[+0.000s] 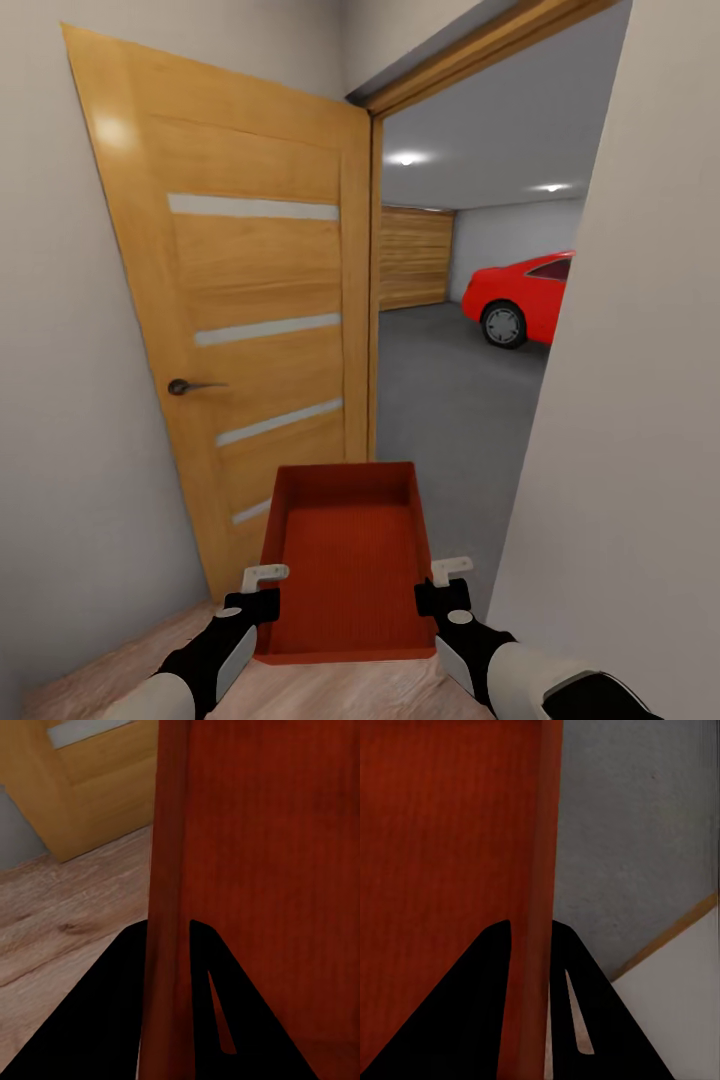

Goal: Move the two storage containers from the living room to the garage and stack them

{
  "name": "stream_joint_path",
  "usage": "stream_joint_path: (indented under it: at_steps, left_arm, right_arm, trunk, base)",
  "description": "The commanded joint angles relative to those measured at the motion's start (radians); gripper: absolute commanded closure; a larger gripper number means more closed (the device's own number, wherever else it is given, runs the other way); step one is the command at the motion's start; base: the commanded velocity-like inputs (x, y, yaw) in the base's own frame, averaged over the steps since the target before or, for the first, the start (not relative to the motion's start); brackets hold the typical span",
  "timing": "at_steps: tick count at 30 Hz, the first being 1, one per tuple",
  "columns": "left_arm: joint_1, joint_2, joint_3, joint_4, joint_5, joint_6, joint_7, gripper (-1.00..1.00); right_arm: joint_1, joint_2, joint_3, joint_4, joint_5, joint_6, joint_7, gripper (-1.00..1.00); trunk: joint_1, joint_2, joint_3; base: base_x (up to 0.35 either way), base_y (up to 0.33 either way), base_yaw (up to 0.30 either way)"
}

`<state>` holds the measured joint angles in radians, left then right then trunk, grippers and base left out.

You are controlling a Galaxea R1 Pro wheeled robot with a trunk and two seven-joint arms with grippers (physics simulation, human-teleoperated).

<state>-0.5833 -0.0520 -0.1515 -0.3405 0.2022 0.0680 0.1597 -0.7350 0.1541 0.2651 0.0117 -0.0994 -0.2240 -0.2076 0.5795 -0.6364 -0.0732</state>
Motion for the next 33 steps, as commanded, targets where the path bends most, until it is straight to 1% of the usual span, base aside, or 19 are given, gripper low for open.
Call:
stream_joint_path:
  at_steps: [1,19,25,33]
  left_arm:
    - [-0.001,0.001,0.058,-0.006,0.007,-0.038,0.014,1.0]
    - [-0.001,0.001,0.058,-0.007,0.007,-0.04,0.013,1.0]
    - [-0.001,0.0,0.058,-0.008,0.006,-0.042,0.013,1.0]
    - [-0.001,0.0,0.058,-0.008,0.006,-0.042,0.012,1.0]
  right_arm:
    - [0.0,0.001,-0.036,0.002,0.001,0.0,0.005,1.0]
    - [0.0,0.001,-0.036,0.002,0.001,0.0,0.005,1.0]
    - [0.0,0.0,-0.036,0.002,0.001,0.0,0.005,1.0]
    - [0.0,0.001,-0.036,0.002,0.001,0.0,0.004,1.0]
  trunk:
    - [0.001,-0.002,-0.002]
    - [0.001,-0.002,-0.002]
    - [0.001,-0.002,-0.002]
    - [0.001,-0.002,-0.002]
  base:
    - [0.292,0.22,-0.281]
    - [0.292,0.221,-0.28]
    - [0.292,0.221,-0.072]
    - [0.292,0.221,-0.231]
